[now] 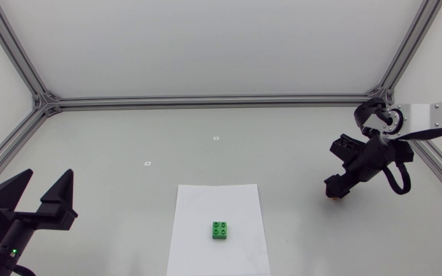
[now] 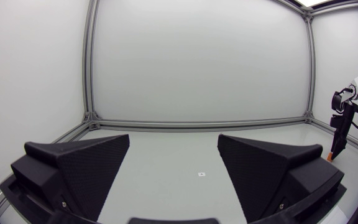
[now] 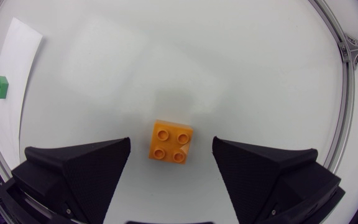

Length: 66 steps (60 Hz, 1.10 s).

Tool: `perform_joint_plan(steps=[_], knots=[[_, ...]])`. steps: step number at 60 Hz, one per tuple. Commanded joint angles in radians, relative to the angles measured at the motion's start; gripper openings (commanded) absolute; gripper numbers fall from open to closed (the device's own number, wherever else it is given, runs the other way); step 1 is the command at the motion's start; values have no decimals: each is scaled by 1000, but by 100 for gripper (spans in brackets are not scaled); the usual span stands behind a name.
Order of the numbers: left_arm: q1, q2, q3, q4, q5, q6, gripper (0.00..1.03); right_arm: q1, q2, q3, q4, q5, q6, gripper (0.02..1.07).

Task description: Pick up the orange 2x2 brick with the right arm and stack it on top of the green 2x2 brick in the center

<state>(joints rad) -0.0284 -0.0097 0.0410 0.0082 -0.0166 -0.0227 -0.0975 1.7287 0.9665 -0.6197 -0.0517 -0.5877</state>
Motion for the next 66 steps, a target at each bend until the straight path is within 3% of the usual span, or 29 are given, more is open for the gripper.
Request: perform_joint_plan(steps=[1, 66], knots=[[-1, -4, -41, -11, 3, 6, 99, 7, 23, -14, 6, 6, 6, 93], [-1, -4, -41, -11, 3, 6, 99, 5, 57, 43, -31, 1, 121, 70]])
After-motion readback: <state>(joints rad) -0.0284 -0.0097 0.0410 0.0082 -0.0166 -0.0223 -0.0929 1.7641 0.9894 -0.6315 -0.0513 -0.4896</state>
